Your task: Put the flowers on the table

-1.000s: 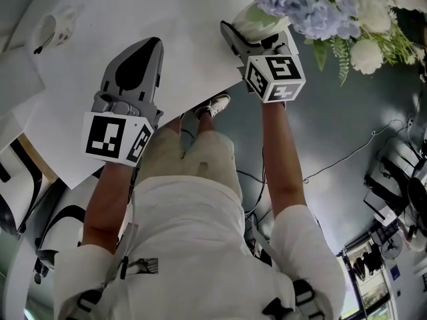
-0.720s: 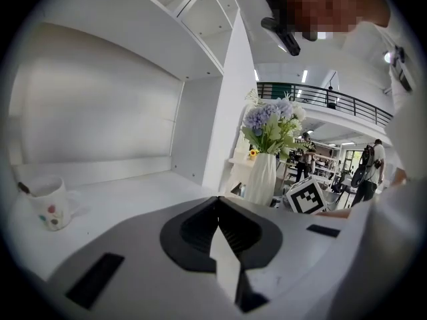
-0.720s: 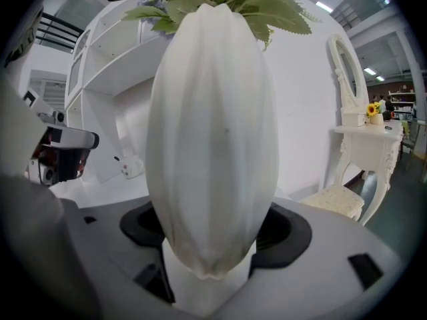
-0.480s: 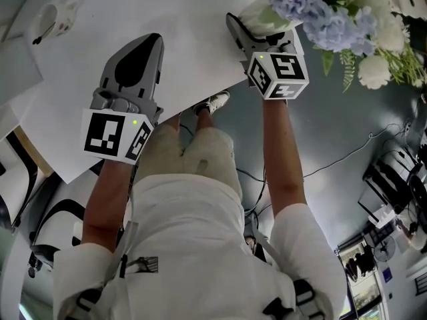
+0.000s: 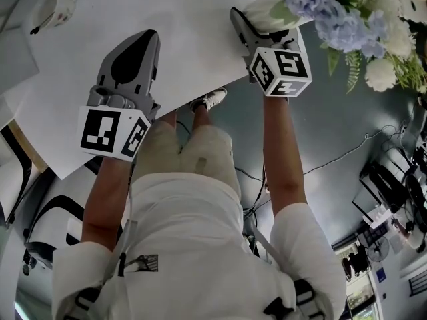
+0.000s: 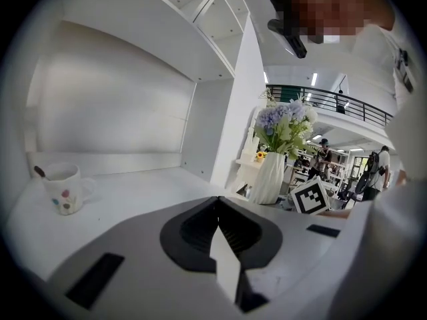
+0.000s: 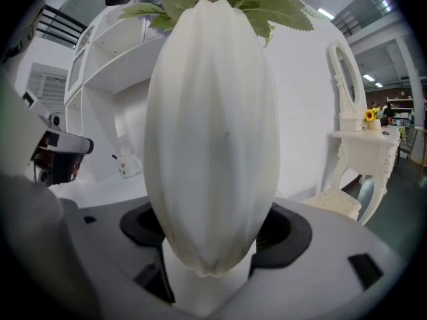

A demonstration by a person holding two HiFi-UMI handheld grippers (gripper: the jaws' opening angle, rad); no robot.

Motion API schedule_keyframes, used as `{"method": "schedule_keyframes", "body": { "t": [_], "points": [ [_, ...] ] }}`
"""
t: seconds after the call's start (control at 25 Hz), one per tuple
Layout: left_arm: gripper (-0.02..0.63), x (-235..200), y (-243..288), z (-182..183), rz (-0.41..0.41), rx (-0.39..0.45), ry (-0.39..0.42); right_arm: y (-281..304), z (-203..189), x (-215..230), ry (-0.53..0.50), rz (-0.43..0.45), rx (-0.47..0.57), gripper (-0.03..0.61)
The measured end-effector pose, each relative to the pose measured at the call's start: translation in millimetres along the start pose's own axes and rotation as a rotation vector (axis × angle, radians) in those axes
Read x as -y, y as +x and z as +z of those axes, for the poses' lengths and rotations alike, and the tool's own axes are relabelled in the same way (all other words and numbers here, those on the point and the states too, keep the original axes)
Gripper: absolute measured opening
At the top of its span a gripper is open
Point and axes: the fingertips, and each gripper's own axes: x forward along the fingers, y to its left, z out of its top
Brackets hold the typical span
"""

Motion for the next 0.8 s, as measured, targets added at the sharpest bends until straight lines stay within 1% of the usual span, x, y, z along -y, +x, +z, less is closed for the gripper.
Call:
{"method": "schedule_keyframes", "body": {
  "t": [0.2, 0.32, 0.56, 0.8],
  "points": [
    [0.012, -3.9, -5.0, -3.8, 0.012, 0.0, -0.027, -1.6, -0.1, -2.0, -0.024, -0.006, 0.001, 0.364],
    [0.012, -4.9, -7.6, -5.2, 0.018, 0.001, -0.032, -3.3, -0.4, -3.1, -0.045, -0.01, -0.001, 0.364],
    [0.012, -9.2, -7.7, -6.1, 0.027, 0.001, -0.038, -1.0, -0.4, -2.2, -0.042, -0.012, -0.002, 0.364],
    [0.012, -7.8, -11.8, -11.4, 0.029, 0.003, -0.049, -3.0, -4.9, -8.1, -0.069, -0.014, -0.016, 0.364]
  ]
}}
